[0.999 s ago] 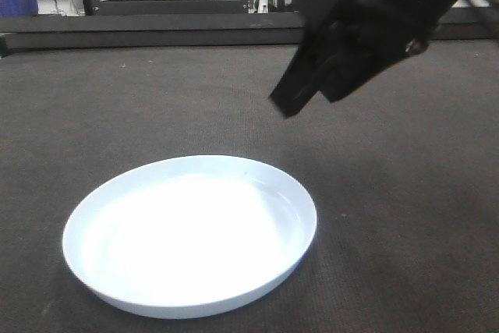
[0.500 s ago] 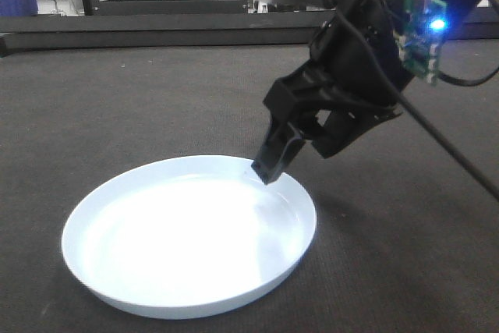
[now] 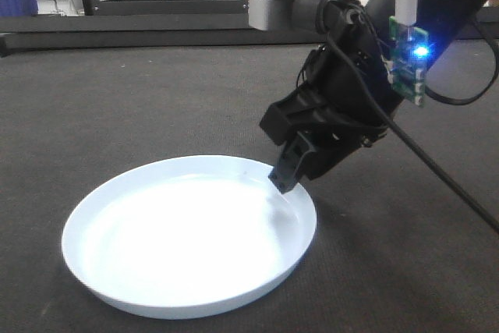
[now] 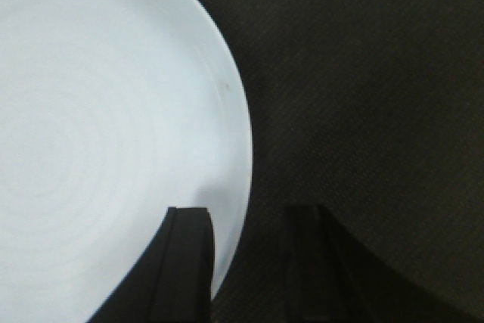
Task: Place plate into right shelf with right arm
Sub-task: 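Close the right gripper on the plate rim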
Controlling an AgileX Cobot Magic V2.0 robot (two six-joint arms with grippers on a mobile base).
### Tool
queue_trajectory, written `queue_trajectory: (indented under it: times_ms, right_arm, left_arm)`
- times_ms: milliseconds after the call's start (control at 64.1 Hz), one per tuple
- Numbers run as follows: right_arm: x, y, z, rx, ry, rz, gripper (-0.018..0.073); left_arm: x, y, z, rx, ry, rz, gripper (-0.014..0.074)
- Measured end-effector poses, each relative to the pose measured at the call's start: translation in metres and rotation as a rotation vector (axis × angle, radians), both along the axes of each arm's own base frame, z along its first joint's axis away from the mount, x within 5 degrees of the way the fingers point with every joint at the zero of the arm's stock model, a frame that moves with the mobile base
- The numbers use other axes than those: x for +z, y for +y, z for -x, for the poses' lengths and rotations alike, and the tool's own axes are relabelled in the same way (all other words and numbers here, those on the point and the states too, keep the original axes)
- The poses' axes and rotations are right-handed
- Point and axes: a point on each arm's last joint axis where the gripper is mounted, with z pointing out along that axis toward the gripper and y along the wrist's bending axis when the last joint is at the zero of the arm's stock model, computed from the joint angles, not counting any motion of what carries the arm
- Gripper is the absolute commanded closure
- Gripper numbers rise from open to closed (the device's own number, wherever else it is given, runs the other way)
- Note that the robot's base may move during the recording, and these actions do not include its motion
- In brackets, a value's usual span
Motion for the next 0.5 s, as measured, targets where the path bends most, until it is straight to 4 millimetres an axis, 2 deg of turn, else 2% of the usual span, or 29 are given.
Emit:
queue_trajectory:
  times_ms: [234,328,422,500]
  right_arm:
    - [-0.0080,0.0010,-0.0016,0.000,0.021,0.013,0.0260]
    - [-0.0098,0.0014,-0.0019,-0.003,0.028,0.012,0.0363]
    - [-0.0095,0.0024,-0.0020,-0.004,0.026,0.009,0.0513]
    - [-0.0079,0.0033,-0.0035,-0.018,0.019,-0.006,0.0501]
  left_arm:
    - [0.0000,0.0000,0.0000,0.000,0.000,0.000,0.0643]
    - [0.0000,0.0000,0.0000,0.000,0.000,0.000,0.0643]
    - [0.0000,0.0000,0.0000,0.000,0.000,0.000,0.0643]
    - [0.0000,0.0000,0.0000,0.000,0.000,0.000,0.0643]
